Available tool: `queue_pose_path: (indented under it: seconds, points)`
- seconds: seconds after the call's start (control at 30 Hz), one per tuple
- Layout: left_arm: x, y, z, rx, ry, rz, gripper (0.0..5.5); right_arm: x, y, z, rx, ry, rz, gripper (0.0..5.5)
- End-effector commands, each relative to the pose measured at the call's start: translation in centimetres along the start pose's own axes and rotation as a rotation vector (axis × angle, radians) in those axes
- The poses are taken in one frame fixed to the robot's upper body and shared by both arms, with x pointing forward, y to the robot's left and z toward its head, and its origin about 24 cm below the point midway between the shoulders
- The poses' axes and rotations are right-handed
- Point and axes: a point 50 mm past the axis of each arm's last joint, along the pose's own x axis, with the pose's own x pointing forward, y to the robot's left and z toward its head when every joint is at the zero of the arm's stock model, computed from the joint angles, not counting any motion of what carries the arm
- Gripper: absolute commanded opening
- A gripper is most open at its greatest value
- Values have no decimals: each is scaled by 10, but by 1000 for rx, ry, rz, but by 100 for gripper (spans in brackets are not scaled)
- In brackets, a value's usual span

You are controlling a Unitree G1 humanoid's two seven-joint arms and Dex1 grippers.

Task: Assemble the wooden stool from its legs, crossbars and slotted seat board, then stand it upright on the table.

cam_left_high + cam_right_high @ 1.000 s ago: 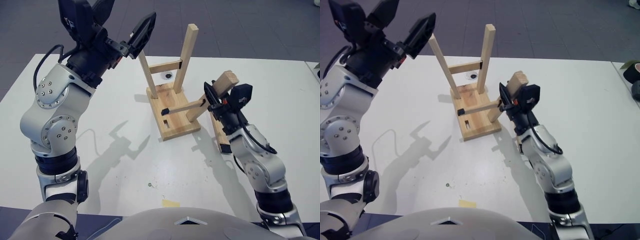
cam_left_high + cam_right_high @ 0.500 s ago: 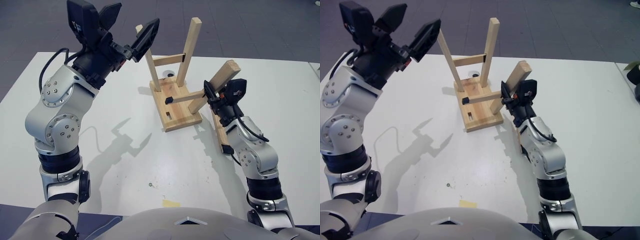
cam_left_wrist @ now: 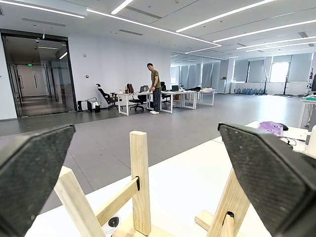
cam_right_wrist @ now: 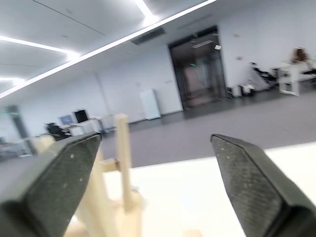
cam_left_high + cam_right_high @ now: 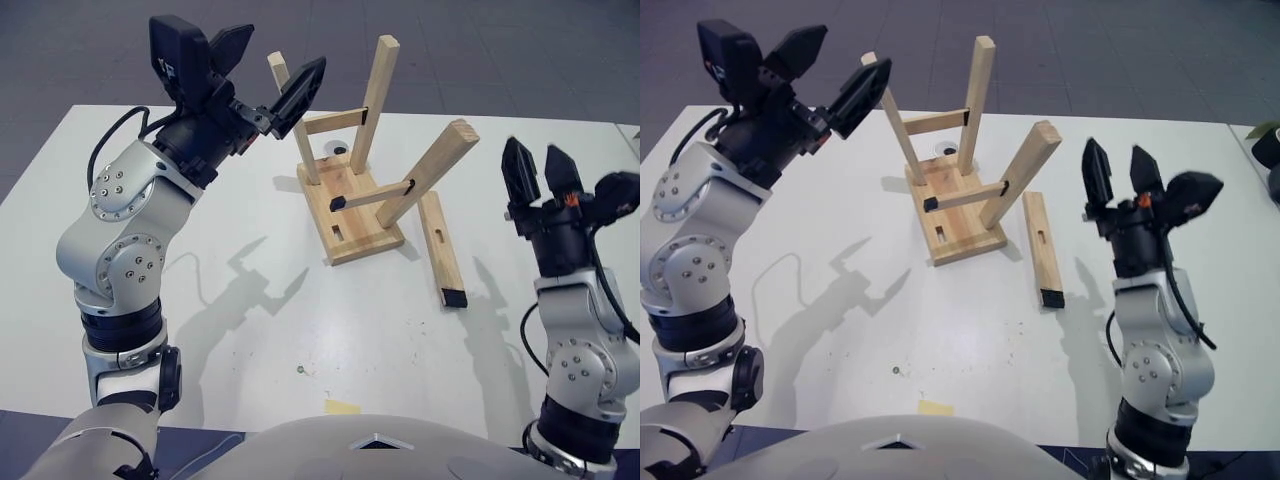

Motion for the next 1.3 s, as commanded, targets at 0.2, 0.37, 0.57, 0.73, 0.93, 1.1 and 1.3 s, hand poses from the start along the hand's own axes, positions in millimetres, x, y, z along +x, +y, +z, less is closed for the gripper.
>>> queue_pose_path:
  seconds: [0.2, 0.37, 0.57, 0.73, 0.93, 1.1, 1.3]
  points:
    - [-3, -1, -6, 17, 33, 25, 540, -30, -3, -70, -117, 446, -39, 539]
    - [-4, 0, -7, 28, 35, 47, 540, -33, -13, -83, -224, 625, -94, 479]
    - [-4, 1, -8, 32, 31, 70, 540, -25, -6, -75, -251, 644, -109, 389]
    - [-4, 2, -9, 41, 34, 82, 540, -26, -5, -77, -273, 726, -96, 311]
    - [-2, 4, -9, 44, 30, 100, 540, -23, 0, -79, -275, 733, -69, 216]
    - [-1, 8, -9, 59, 36, 117, 540, -18, 0, -78, -294, 694, -77, 207]
    - [4, 15, 4, -7, -35, 137, 540, 29, -13, -16, -546, 157, -296, 207]
